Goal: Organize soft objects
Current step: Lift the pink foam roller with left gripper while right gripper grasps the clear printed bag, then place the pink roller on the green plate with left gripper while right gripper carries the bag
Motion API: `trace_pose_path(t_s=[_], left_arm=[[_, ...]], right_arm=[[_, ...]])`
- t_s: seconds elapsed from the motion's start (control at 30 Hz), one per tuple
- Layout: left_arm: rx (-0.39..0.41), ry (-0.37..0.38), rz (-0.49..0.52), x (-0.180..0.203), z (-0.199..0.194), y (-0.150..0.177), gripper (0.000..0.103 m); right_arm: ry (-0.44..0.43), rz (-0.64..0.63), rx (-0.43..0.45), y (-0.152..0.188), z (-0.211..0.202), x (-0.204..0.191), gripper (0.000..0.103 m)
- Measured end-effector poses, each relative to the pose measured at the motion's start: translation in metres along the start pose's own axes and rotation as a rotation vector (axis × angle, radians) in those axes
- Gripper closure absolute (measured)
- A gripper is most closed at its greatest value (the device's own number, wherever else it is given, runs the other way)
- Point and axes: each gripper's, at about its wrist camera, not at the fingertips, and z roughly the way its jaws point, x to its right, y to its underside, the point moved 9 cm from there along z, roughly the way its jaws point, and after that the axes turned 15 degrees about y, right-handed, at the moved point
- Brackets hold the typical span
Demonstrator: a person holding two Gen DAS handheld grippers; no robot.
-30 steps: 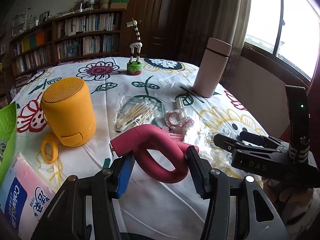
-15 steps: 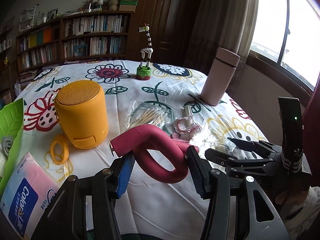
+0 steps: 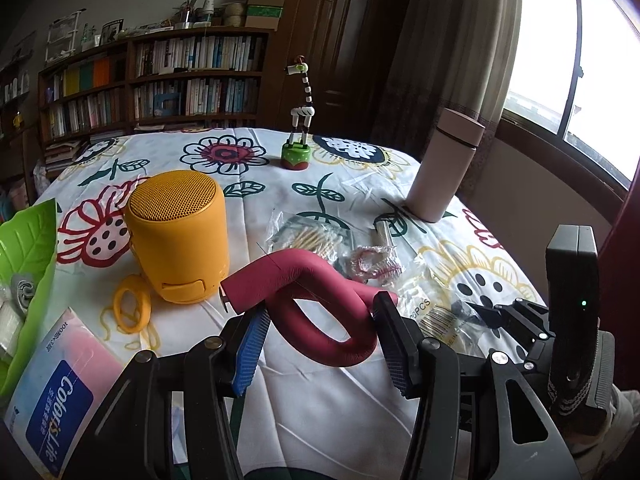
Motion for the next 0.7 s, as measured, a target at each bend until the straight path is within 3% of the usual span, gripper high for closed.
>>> trace_pose_path(t_s=[0.03, 0.1, 0.2, 0.37, 0.7], left_arm=[[0.002, 0.001, -0.001, 0.000, -0.001, 0.000, 0.049], [0.004, 0.001, 0.000, 0.000, -0.001, -0.001, 0.049], [0.005, 0.001, 0.000, 0.000, -0.002, -0.001, 0.049], [0.016, 0.002, -0.004, -0.001, -0.008, -0.003, 0.049], [0.047, -0.021, 0.003, -0.007, -0.026, -0.007, 0.049]], right_arm=[[0.004, 0.004, 0.001, 0.000, -0.001, 0.000, 0.048], [0.005, 0.015, 0.000, 0.000, -0.003, -0.001, 0.067], [0.003, 0.038, -0.005, 0.003, -0.007, -0.001, 0.084], [-0.022, 0.102, -0.013, 0.007, -0.015, 0.003, 0.090], [-0.073, 0.192, 0.029, -0.004, -0.043, -0.004, 0.091]])
